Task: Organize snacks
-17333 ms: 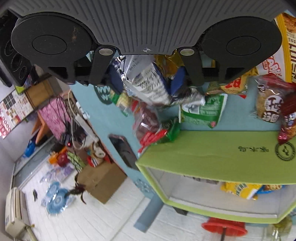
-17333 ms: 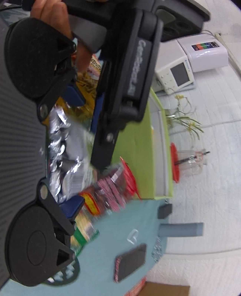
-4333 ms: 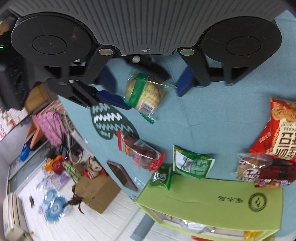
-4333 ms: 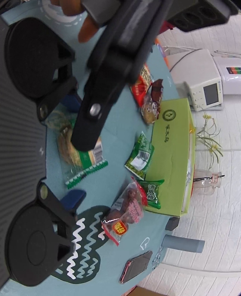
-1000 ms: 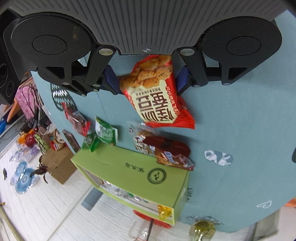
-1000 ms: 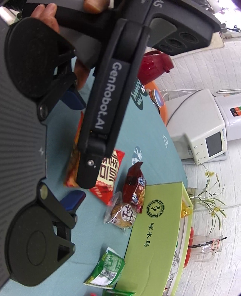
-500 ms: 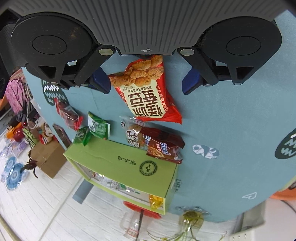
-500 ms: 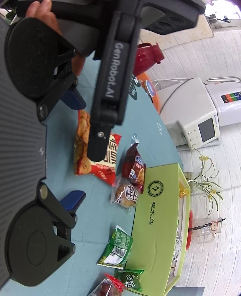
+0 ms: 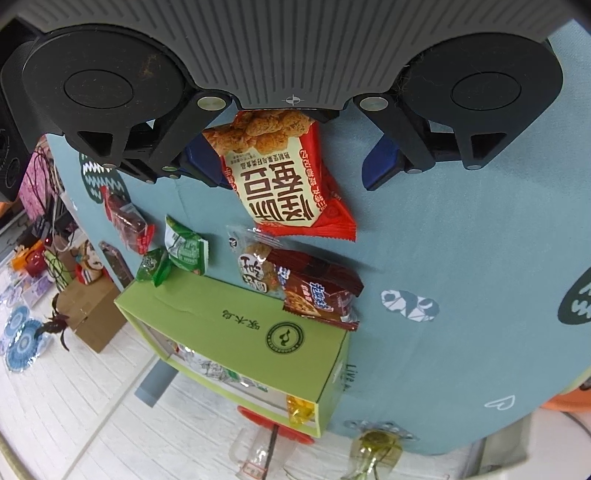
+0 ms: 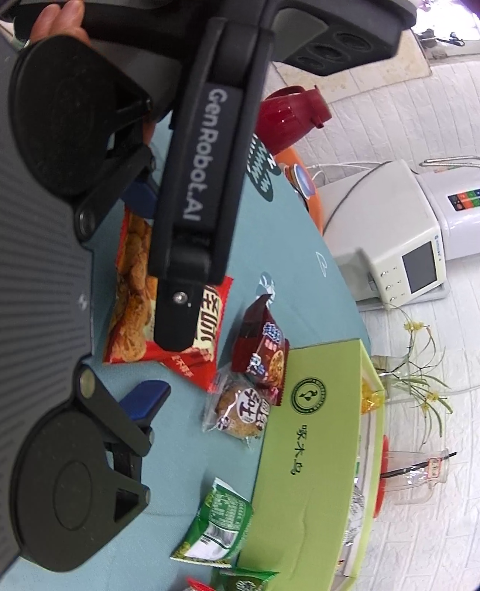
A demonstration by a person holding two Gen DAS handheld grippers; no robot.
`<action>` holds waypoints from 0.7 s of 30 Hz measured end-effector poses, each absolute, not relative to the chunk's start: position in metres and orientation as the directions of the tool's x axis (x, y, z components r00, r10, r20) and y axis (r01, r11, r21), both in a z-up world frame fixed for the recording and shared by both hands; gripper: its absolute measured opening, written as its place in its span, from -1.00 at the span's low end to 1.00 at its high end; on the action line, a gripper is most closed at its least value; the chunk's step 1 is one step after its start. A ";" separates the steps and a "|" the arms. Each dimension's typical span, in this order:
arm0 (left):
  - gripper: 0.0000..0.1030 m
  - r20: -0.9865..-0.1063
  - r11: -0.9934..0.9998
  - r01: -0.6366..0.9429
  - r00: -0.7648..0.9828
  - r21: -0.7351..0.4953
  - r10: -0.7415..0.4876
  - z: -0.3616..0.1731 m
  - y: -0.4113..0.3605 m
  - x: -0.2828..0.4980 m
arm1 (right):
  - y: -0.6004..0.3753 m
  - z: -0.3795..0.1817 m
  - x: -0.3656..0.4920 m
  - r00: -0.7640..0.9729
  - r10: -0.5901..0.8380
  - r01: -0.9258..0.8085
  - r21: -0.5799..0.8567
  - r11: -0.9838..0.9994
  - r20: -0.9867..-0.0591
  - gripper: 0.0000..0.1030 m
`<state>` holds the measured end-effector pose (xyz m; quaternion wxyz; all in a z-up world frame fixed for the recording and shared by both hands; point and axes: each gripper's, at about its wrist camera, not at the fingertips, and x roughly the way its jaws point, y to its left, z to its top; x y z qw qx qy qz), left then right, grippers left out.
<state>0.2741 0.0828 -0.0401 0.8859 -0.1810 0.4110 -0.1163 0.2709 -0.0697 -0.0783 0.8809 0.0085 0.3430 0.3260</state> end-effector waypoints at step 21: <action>0.36 -0.676 0.945 -0.058 0.713 -0.323 -0.187 -0.042 0.067 0.239 | -0.069 -0.078 0.262 0.518 0.558 -0.626 0.157 0.764 -0.648 0.80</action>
